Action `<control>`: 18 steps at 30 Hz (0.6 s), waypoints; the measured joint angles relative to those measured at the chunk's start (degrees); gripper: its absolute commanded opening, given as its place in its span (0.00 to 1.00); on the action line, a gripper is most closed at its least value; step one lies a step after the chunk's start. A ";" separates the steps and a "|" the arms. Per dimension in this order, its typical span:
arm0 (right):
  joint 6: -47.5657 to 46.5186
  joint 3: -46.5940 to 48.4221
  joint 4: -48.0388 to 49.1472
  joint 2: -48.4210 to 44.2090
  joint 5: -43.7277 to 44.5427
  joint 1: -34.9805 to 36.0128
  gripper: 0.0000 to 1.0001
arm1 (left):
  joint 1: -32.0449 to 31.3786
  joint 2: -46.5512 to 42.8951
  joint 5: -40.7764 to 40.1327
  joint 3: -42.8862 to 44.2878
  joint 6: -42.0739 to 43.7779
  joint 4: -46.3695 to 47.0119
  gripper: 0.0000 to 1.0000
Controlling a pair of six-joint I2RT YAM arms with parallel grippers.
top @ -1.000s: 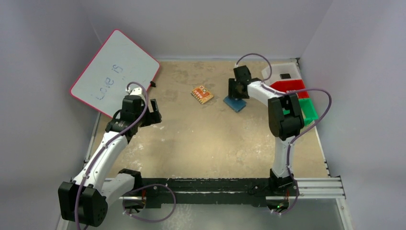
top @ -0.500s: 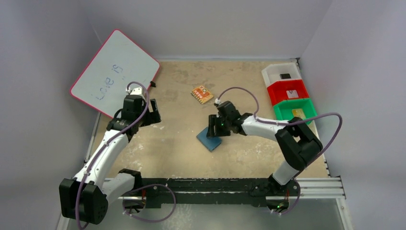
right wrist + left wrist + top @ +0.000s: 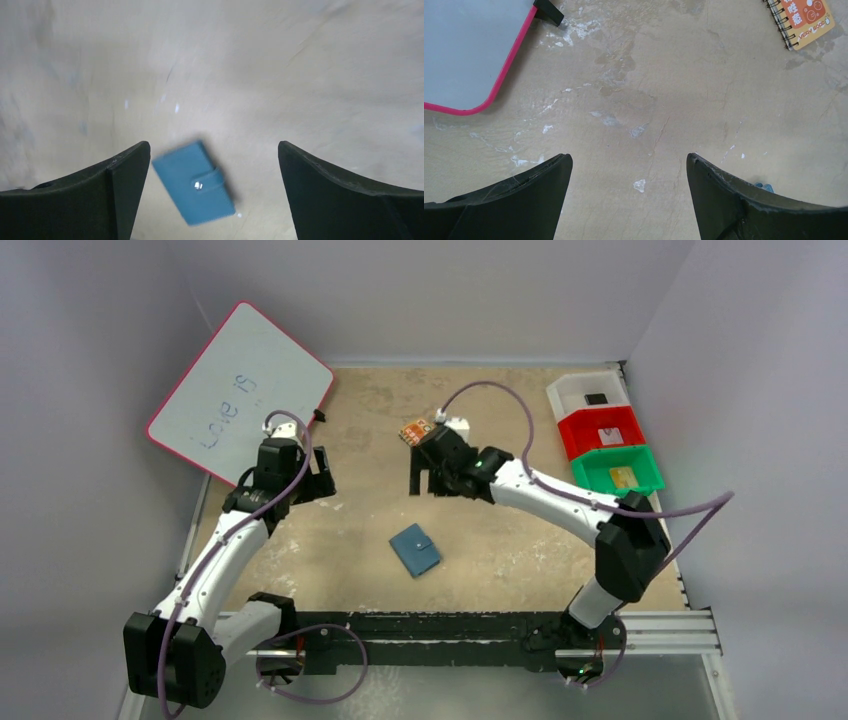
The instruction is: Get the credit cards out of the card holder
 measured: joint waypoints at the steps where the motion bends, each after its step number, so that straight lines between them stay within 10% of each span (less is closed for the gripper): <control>1: 0.66 2.69 -2.32 -0.35 3.52 -1.14 1.00 | 0.00 0.00 0.00 0.00 0.00 -0.02 0.85; 18: 2.05 21.81 -6.86 7.87 19.17 -45.29 0.97 | 0.00 0.87 0.04 0.00 0.00 -0.02 0.85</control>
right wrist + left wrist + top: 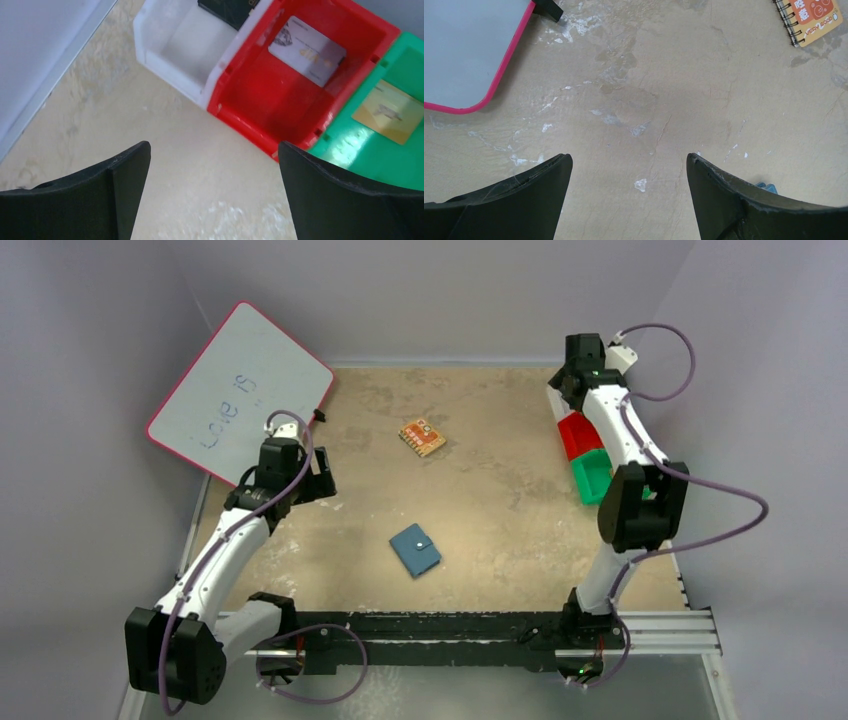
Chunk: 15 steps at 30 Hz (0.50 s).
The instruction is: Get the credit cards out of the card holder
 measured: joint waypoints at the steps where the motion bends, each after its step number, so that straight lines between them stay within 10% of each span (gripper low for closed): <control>1: 0.39 2.32 -0.11 2.54 -0.39 -1.07 0.96 | 0.00 0.13 0.00 0.00 0.00 0.00 0.85; 15: 6.80 15.63 -3.34 22.58 -5.57 -7.76 0.76 | 0.00 1.27 0.22 0.00 0.02 -0.02 0.85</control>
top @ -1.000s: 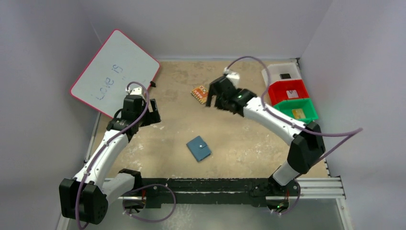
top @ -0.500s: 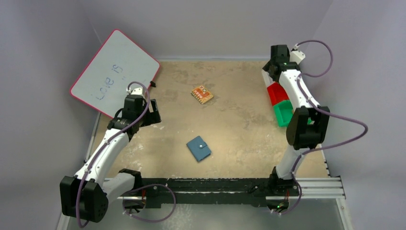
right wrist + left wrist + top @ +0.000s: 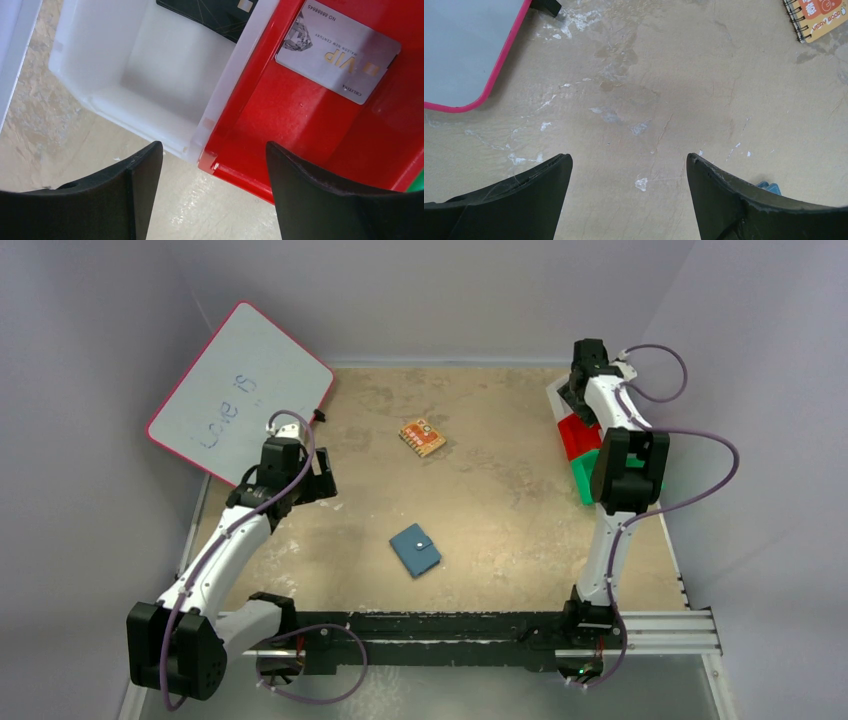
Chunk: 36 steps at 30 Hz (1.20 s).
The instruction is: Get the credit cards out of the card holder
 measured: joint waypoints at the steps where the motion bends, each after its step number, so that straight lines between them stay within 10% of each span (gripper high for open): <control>1: 0.20 0.00 0.24 0.26 -0.48 -0.28 0.76 | 0.00 0.04 0.02 0.00 0.00 0.00 0.85; 36: -1.05 -11.65 8.46 0.07 -9.94 -1.36 0.57 | 0.00 0.15 1.49 0.00 0.00 0.07 0.85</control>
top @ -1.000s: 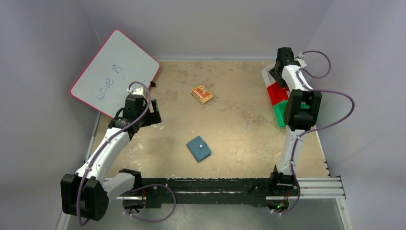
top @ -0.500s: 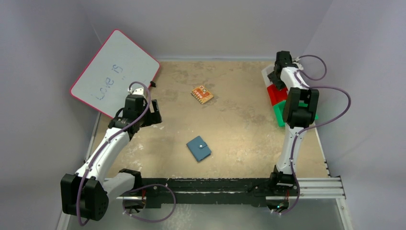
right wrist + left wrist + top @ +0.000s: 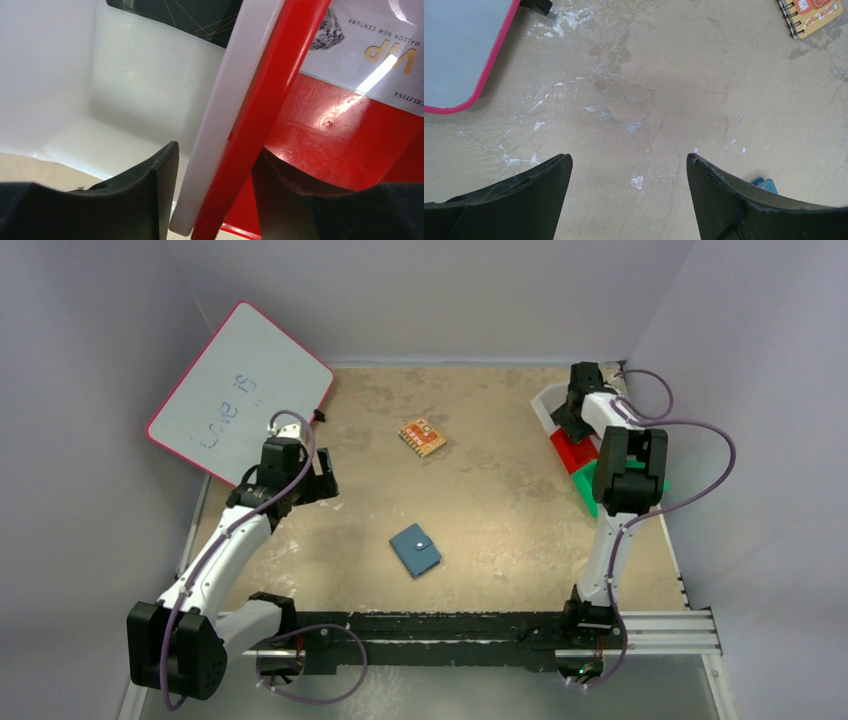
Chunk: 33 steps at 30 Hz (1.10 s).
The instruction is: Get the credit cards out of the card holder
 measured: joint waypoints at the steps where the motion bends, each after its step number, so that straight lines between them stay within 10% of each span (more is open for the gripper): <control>1: -0.22 -0.46 0.26 -0.26 -0.26 0.31 0.57 | 0.00 0.00 0.00 0.00 0.00 0.00 0.85; 33: -0.50 -9.68 2.27 -5.86 0.42 28.85 0.59 | 0.00 0.00 -0.04 0.00 0.00 -0.02 0.85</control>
